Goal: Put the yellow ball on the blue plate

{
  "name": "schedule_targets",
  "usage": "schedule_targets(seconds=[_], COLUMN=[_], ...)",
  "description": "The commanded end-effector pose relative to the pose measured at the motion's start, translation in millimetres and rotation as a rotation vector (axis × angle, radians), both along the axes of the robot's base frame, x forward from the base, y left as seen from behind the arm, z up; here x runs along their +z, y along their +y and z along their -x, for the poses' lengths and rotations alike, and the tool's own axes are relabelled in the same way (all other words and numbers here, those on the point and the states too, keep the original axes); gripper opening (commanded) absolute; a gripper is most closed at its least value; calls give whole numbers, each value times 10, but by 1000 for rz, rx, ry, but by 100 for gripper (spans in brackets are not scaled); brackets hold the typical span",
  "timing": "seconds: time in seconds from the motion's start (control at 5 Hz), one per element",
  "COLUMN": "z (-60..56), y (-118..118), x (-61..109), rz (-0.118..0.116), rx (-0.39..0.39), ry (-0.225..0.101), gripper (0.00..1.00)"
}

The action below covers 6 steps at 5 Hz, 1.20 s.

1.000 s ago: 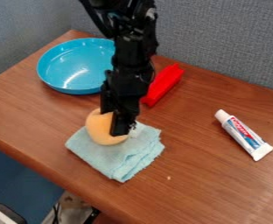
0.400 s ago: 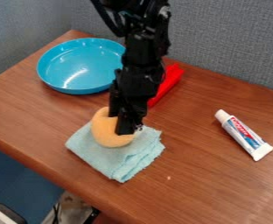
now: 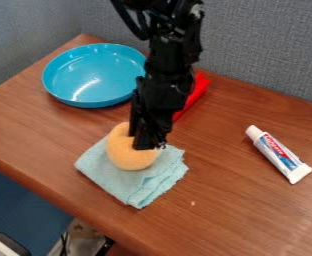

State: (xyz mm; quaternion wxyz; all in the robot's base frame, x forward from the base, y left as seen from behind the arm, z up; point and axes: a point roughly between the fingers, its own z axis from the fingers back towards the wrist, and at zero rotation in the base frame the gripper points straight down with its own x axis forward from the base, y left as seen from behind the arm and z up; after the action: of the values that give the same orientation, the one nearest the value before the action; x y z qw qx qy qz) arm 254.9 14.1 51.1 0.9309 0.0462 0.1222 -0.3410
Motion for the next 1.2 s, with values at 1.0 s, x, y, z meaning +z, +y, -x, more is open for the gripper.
schedule_targets(seconds=[1.0], z=[-407], y=[295], x=[1044], rz=[-98], rx=[127], ry=[-273], gripper=[0])
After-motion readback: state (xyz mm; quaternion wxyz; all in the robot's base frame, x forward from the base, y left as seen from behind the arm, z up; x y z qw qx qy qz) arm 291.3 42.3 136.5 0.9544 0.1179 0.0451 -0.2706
